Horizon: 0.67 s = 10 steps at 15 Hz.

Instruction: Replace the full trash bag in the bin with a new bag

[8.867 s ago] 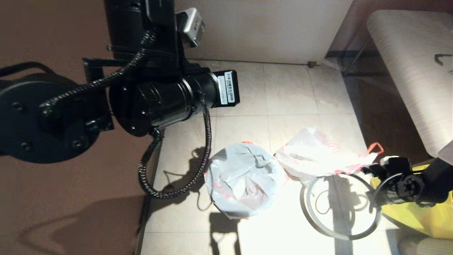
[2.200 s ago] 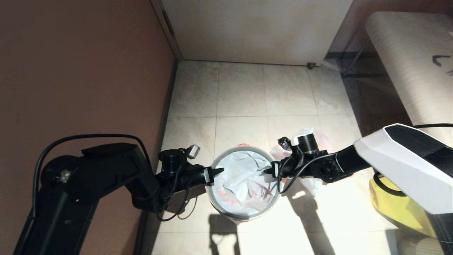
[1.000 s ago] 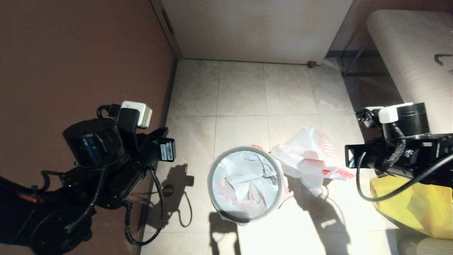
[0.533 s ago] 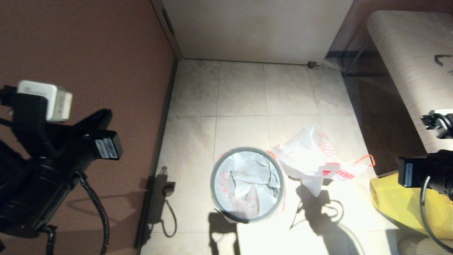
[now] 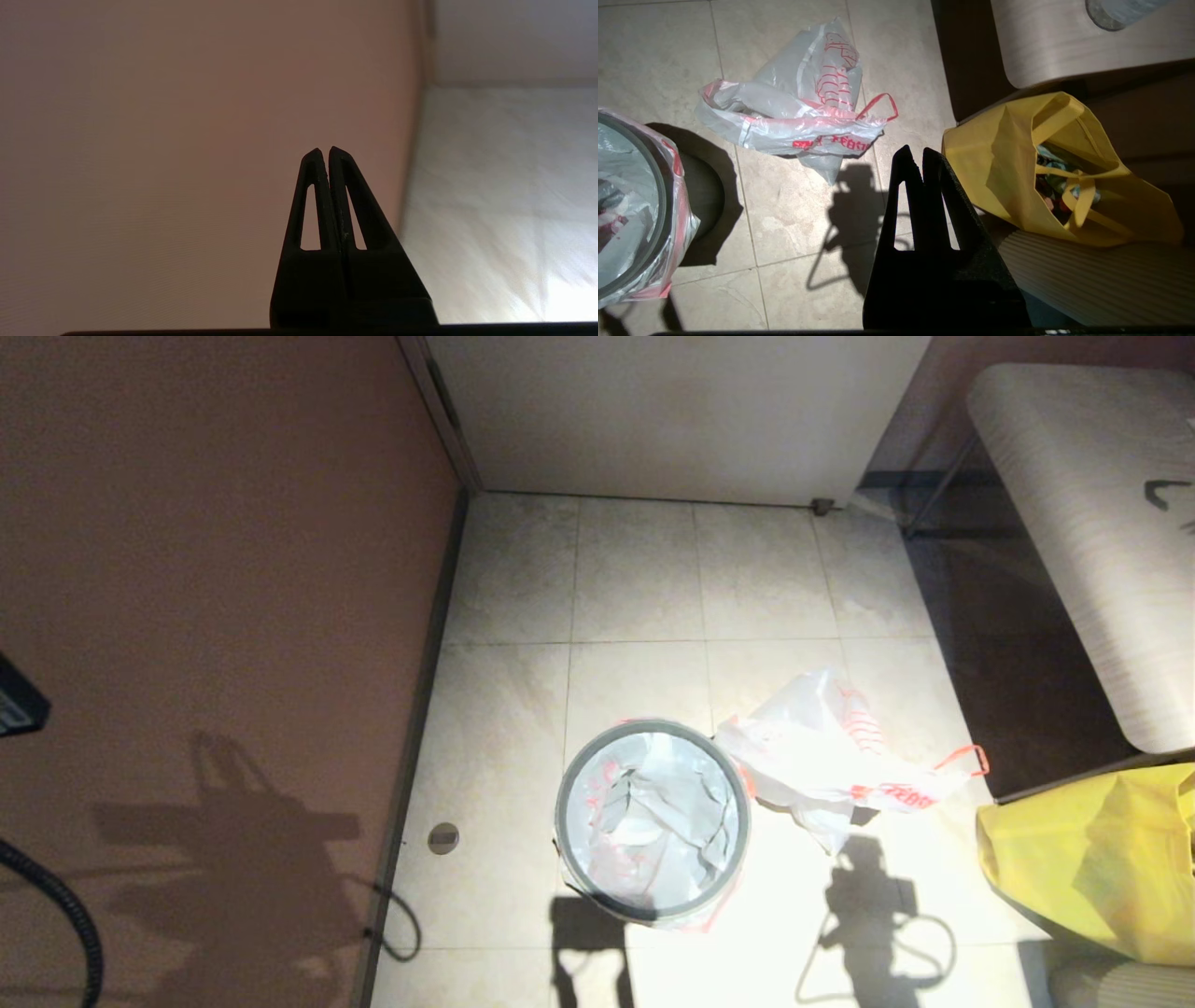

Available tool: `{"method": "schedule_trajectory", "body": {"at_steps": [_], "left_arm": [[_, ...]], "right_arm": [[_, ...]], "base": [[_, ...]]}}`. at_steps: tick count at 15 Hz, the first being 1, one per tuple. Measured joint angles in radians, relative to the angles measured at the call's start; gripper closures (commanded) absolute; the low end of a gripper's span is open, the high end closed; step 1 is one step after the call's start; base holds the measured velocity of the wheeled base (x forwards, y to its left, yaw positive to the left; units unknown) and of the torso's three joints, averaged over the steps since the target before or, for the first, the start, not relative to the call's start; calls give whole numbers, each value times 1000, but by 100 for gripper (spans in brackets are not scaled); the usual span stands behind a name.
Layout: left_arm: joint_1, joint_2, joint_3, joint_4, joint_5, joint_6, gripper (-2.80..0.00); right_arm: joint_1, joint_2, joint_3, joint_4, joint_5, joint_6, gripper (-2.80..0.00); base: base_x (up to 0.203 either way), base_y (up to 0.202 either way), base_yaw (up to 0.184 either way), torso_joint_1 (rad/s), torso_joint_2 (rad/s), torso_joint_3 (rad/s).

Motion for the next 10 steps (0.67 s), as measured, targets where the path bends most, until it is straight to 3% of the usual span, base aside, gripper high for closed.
{"method": "schedule_trajectory", "body": {"at_steps": [4, 10], "left_arm": [[45, -174, 99, 27, 33, -11, 0], [162, -542, 194, 306, 45, -93, 0]], "right_arm": [[-32, -207, 52, 116, 7, -2, 0], [-43, -527, 38, 472, 14, 1, 0]], "base": [[0, 0, 0, 0, 0, 0], [0, 0, 0, 0, 0, 0]]}}
